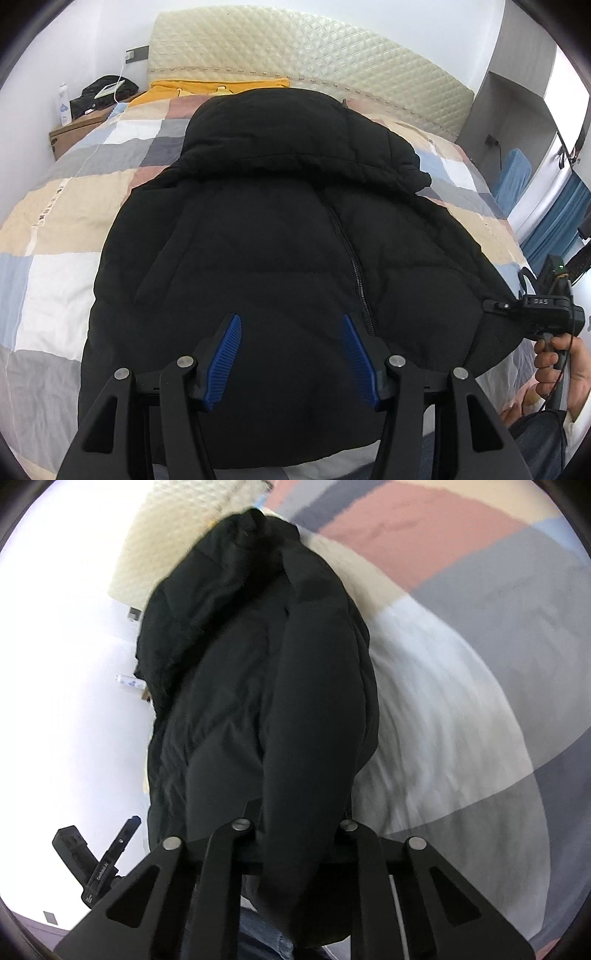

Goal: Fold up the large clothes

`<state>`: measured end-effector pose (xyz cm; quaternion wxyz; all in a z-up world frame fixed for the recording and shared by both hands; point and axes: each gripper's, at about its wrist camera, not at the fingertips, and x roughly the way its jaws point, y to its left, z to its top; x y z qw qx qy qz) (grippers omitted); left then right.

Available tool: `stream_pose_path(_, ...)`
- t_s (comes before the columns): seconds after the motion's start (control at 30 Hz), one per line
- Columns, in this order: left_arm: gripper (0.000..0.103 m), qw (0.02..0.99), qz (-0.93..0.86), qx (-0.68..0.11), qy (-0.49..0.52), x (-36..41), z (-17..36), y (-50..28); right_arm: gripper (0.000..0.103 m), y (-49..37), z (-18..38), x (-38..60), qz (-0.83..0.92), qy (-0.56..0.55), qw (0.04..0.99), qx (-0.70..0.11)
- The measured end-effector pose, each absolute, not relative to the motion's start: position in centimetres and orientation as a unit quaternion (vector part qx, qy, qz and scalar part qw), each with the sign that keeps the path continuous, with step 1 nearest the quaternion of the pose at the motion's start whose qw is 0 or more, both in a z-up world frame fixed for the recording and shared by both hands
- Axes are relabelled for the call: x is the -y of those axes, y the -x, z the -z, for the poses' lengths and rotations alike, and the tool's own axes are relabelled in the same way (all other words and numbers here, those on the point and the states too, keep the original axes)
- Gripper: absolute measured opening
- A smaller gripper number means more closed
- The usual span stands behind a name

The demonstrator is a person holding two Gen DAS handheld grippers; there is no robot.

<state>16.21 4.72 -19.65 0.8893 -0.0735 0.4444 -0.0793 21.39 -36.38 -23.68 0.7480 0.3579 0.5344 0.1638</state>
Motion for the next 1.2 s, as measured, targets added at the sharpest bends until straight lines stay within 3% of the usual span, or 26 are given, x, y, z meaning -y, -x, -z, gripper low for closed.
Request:
stream_pose_path(0.17,0.056,0.875,0.065,-0.475,0.073,-6.2,19.8,-17.9,0.014,-21.4,22.9,37.4,-0.171,-0.367,0.756,-0.515)
stream_pose_path(0.37,0.057,0.839,0.020,-0.528,0.130,-14.0,20.2,-20.3,0.014,-21.9,23.7,37.3,-0.163,-0.355,0.753,-0.529)
stream_pose_path(0.63,0.059,0.758,-0.045,-0.592,0.268,-24.7,26.9,-21.8,0.015,-22.1,24.6,37.5,-0.156,-0.361,0.744,-0.540)
stream_pose_path(0.83,0.057,0.722,0.031,-0.591,0.358,-25.0,29.1,-21.2,0.015,-22.2,24.4,37.1,-0.149,-0.356,0.748,-0.541)
stream_pose_path(0.93,0.036,0.726,0.057,-0.591,0.347,-24.1,28.4,-20.7,0.015,-21.9,23.9,36.9,-0.144,-0.348,0.755,-0.537)
stream_pose_path(0.97,0.021,0.729,0.063,-0.588,0.346,-23.9,28.1,-20.4,0.015,-21.9,23.8,36.7,-0.142,-0.346,0.757,-0.536)
stream_pose_path(1.0,0.013,0.733,0.067,-0.582,0.346,-24.0,27.4,-20.2,0.014,-21.7,23.7,36.7,-0.140,-0.343,0.759,-0.535)
stream_pose_path(1.2,0.005,0.756,0.102,-0.555,0.332,-24.4,23.0,-17.9,0.013,-20.2,21.7,37.0,-0.128,-0.320,0.776,-0.528)
